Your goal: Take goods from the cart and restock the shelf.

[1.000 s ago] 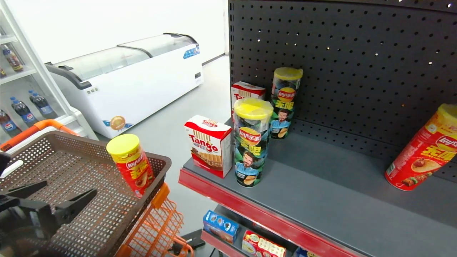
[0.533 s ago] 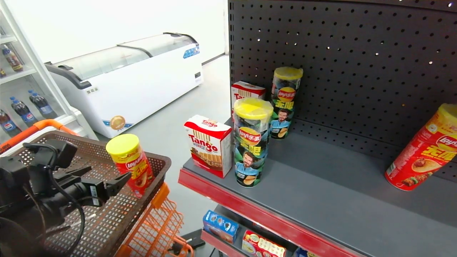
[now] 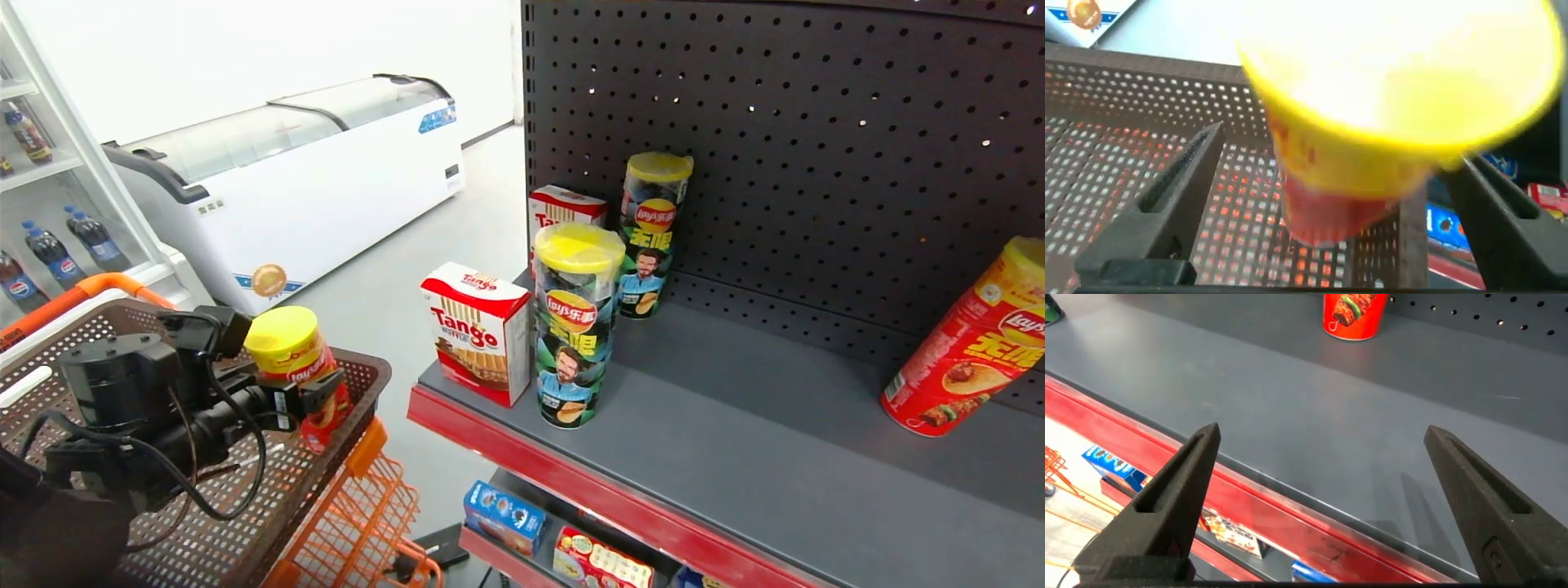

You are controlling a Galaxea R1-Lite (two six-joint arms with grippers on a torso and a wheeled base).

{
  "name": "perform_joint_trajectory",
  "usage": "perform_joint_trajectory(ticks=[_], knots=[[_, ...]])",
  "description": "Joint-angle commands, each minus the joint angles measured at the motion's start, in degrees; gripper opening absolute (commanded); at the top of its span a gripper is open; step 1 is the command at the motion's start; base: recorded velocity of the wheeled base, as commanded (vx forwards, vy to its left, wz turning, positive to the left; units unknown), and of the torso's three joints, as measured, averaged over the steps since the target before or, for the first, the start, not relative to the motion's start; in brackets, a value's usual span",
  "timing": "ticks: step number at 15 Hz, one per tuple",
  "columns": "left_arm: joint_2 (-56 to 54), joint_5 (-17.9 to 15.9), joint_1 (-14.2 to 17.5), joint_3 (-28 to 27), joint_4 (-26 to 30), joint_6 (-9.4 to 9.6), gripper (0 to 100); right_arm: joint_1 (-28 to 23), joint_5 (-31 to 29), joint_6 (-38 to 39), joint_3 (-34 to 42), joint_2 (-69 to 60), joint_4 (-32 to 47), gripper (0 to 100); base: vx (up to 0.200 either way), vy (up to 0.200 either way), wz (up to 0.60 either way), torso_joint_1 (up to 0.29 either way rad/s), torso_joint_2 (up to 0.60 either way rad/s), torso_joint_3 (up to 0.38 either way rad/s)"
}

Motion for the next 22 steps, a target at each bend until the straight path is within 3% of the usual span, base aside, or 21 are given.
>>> perform_joint_trajectory(ticks=[1, 6, 7, 9, 13, 15, 17, 20, 21, 22], knots=[[2.88, 0.01, -0.18, -1.34, -0.18, 0.00, 100, 0.00, 0.00, -0.01, 0.00, 0.08, -0.02, 100, 0.000, 0.000, 0.00, 0.000, 0.00, 0.000], [6.40, 0.01, -1.05, -3.80, -2.02, -0.27, 100, 0.00, 0.00, -0.01, 0.00, 0.08, -0.02, 100, 0.000, 0.000, 0.00, 0.000, 0.00, 0.000], [6.58, 0.01, -1.05, -4.77, -1.76, 0.00, 0, 0.00, 0.00, -0.01, 0.00, 0.08, -0.02, 100, 0.000, 0.000, 0.00, 0.000, 0.00, 0.000], [6.93, 0.01, -1.05, -4.94, -1.58, 0.61, 0, 0.00, 0.00, -0.01, 0.00, 0.08, -0.02, 100, 0.000, 0.000, 0.00, 0.000, 0.00, 0.000], [5.96, 0.01, -1.05, -5.21, -1.76, 5.27, 0, 0.00, 0.00, -0.01, 0.00, 0.08, -0.02, 100, 0.000, 0.000, 0.00, 0.000, 0.00, 0.000], [2.62, -0.16, -1.05, -5.21, -1.50, 5.18, 0, 0.00, 0.00, -0.01, 0.00, 0.08, -0.02, 100, 0.000, 0.000, 0.00, 0.000, 0.00, 0.000], [-6.87, -2.98, -1.14, -3.80, 4.30, 5.36, 0, 0.00, 0.00, -0.01, 0.00, 0.08, -0.02, 100, 0.000, 0.000, 0.00, 0.000, 0.00, 0.000], [-14.69, -3.50, -1.32, -3.36, 5.97, 4.92, 0, 0.00, 0.00, -0.01, 0.00, 0.08, -0.02, 100, 0.000, 0.000, 0.00, 0.000, 0.00, 0.000], [-19.53, -3.42, -2.64, -3.71, 8.70, 4.57, 0, 0.00, 0.09, -0.01, 0.00, 0.08, -0.02, 100, 0.000, 0.000, 0.00, 0.000, 0.00, 0.000], [-22.96, -3.15, -2.72, -4.94, 15.20, 4.13, 0, 0.00, 0.00, -0.01, 0.00, 0.08, -0.02, 100, 0.000, 0.000, 0.00, 0.000, 0.00, 0.000]])
